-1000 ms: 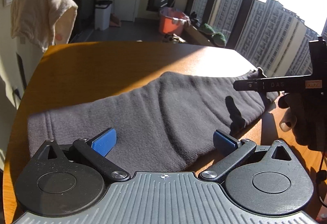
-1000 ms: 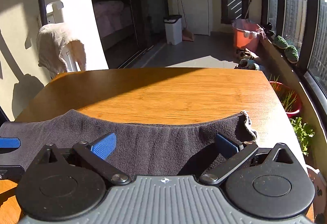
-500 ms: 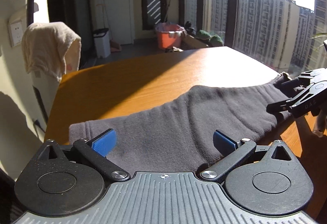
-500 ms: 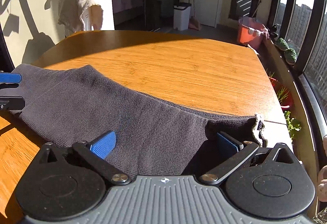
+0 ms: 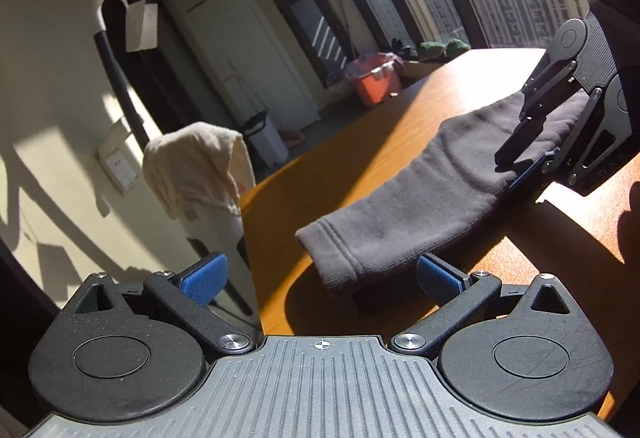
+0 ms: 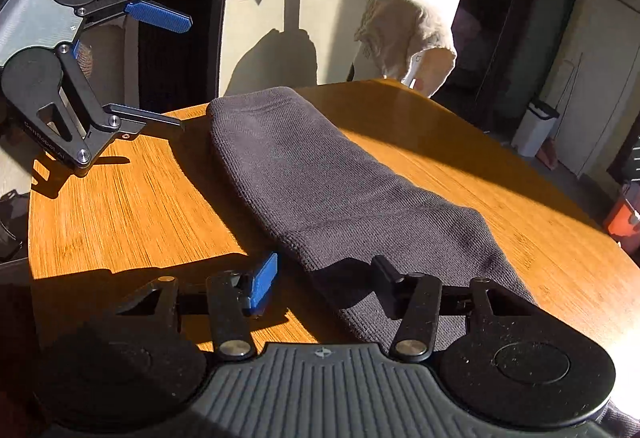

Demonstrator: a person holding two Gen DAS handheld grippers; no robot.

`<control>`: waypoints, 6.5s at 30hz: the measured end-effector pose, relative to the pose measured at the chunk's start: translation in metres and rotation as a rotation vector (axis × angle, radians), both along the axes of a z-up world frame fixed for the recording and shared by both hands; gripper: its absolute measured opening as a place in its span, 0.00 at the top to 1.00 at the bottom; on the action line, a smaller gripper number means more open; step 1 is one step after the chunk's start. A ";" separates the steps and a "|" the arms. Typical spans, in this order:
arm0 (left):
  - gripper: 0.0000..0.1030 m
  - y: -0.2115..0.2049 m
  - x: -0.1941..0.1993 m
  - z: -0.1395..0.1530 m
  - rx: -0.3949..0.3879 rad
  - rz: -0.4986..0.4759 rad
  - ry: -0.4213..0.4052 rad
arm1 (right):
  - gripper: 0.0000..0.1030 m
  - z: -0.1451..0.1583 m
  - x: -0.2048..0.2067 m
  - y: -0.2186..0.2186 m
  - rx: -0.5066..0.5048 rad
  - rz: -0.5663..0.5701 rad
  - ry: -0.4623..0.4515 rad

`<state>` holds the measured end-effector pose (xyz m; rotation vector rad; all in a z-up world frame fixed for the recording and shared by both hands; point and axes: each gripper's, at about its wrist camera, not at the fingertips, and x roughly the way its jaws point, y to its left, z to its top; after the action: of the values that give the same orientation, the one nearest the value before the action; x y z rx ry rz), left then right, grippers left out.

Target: Fold clothes

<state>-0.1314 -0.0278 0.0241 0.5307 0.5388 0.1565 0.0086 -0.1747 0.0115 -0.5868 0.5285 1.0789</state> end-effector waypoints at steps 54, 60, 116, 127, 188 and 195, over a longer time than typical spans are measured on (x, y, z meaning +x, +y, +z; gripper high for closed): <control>0.05 0.073 0.130 0.014 -0.725 0.114 0.042 | 0.44 0.021 0.138 -0.187 0.314 -0.675 0.188; 0.05 0.064 0.144 -0.019 -0.850 0.089 0.140 | 0.34 -0.014 0.112 -0.164 0.226 -0.589 0.252; 0.00 -0.037 0.135 -0.039 -0.552 0.379 0.069 | 0.00 -0.026 0.061 -0.115 0.147 -0.901 0.155; 0.00 -0.037 0.135 -0.039 -0.552 0.383 0.063 | 0.00 -0.026 0.060 -0.111 0.148 -0.879 0.153; 0.00 -0.035 0.132 -0.038 -0.553 0.391 0.055 | 0.00 -0.026 0.059 -0.108 0.157 -0.873 0.154; 0.00 -0.034 0.132 -0.039 -0.553 0.391 0.055 | 0.00 -0.026 0.059 -0.109 0.161 -0.872 0.156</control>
<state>0.0009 -0.0623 -0.0144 -0.1141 0.7041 0.3520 0.0673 -0.2837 -0.0146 -0.0886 0.7305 0.3273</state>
